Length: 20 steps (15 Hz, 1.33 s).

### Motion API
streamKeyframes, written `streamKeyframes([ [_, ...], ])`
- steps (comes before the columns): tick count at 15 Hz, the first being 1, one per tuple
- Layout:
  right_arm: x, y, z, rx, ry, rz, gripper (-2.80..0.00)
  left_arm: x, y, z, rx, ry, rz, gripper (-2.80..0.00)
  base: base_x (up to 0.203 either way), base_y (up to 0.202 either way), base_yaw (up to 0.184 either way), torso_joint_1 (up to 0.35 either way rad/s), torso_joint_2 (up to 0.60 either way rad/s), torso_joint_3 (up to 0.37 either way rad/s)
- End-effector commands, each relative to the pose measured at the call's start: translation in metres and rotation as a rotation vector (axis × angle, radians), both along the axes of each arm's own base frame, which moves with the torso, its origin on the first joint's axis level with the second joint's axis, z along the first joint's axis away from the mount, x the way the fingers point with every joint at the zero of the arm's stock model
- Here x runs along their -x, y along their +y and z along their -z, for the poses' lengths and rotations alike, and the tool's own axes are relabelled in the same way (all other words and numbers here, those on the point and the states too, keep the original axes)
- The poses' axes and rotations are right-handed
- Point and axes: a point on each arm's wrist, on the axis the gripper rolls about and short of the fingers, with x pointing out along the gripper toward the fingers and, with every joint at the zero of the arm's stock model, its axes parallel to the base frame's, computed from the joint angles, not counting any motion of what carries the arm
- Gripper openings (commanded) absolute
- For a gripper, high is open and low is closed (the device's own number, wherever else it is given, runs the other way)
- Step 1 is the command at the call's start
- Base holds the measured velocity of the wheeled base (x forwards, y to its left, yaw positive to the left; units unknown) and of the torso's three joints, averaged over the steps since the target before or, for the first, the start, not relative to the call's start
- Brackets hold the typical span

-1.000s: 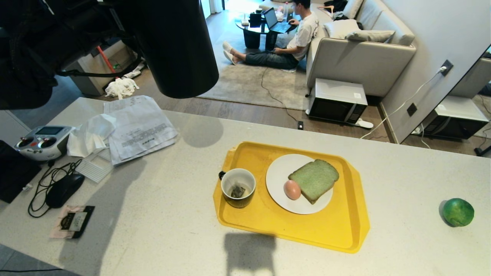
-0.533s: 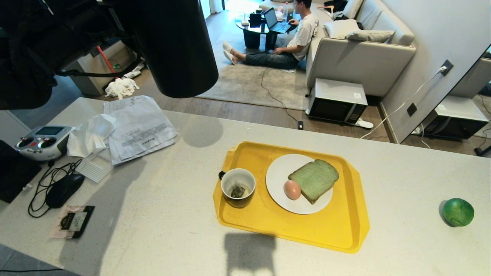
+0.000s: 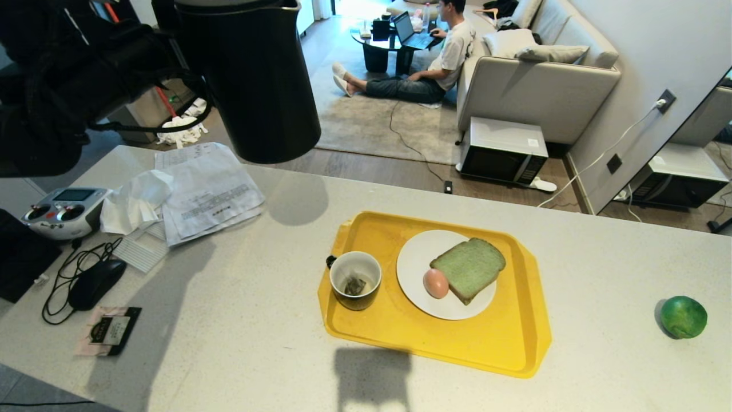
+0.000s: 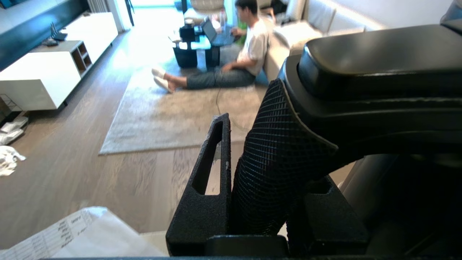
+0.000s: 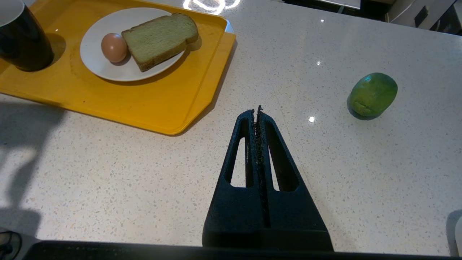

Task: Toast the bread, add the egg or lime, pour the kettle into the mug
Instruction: Pour water into a cup

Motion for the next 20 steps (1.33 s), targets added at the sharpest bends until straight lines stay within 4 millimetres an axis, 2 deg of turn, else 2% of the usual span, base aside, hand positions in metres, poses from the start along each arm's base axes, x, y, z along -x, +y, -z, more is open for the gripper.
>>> streamKeyframes([
  [1,0.0,0.0,0.0,0.0,0.002,0.0,-2.8,-0.011,-0.003,0.02,-0.059,0.04,-0.01,-2.8,0.0,0.0,0.0,0.0,0.0,0.0],
  [8,0.0,0.0,0.0,-0.001,0.002,0.0,-2.8,-0.037,-0.026,0.055,-0.239,0.051,-0.015,-2.8,0.0,0.0,0.0,0.0,0.0,0.0],
  [13,0.0,0.0,0.0,0.0,0.002,0.0,-2.8,-0.035,-0.037,0.058,-0.355,0.061,-0.014,-2.8,0.0,0.0,0.0,0.0,0.0,0.0],
  [20,0.0,0.0,0.0,-0.001,0.002,0.0,-2.8,-0.025,-0.048,0.051,-0.362,0.041,0.013,-2.8,0.0,0.0,0.0,0.0,0.0,0.0],
])
